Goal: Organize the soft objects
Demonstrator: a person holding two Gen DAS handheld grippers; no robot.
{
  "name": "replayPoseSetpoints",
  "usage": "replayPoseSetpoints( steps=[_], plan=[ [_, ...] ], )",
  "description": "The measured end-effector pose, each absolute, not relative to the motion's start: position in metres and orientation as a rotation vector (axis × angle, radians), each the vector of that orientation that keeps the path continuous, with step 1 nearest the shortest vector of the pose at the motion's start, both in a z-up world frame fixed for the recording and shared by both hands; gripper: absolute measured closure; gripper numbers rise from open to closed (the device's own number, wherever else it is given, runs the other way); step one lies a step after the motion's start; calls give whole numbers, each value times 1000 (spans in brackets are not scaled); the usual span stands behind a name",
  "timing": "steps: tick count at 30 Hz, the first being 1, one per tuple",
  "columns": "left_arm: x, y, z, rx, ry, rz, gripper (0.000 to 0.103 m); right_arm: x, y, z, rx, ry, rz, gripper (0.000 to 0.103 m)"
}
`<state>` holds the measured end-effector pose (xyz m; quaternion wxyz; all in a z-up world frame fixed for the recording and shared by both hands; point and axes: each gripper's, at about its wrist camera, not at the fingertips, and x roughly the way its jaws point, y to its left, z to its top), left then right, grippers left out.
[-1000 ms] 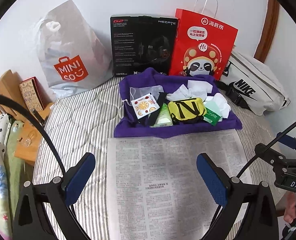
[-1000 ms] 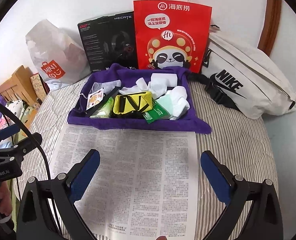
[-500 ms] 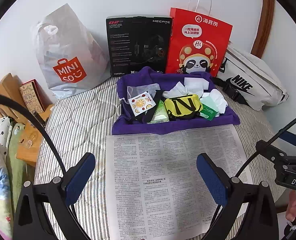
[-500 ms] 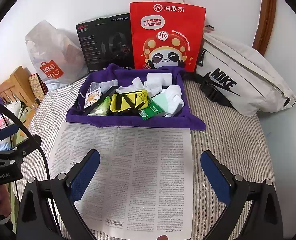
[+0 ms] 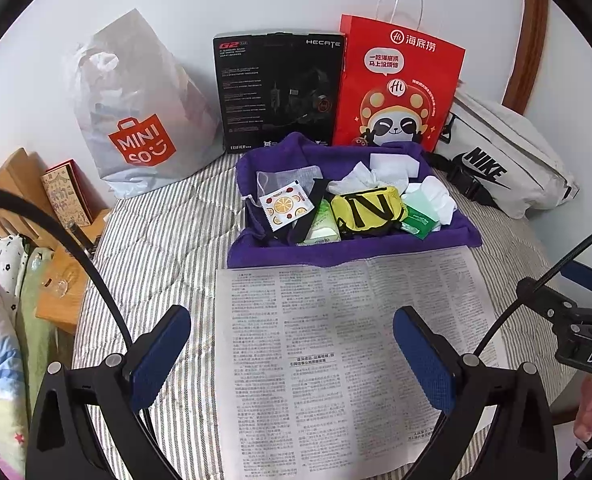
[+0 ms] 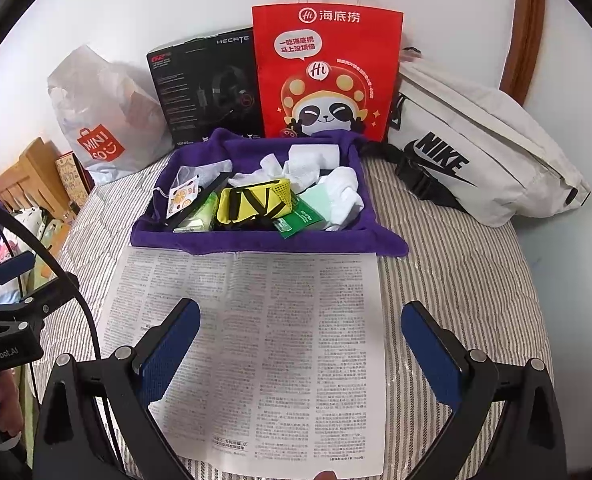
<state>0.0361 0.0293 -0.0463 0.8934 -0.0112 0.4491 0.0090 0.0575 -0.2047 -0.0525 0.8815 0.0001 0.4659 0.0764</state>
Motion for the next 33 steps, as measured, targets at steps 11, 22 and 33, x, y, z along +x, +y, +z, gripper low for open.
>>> replayPoseSetpoints(
  steps=[11,22,33],
  plan=[
    [35,27,-45,-18,927,16,1,57,-206,-51,2,966,154,3],
    [34,26,-45,-11,925,21,1,56,-207,-49,19,964,150,3],
    [34,27,-44,-10,927,20,1,56,-206,-48,13,964,147,3]
  ],
)
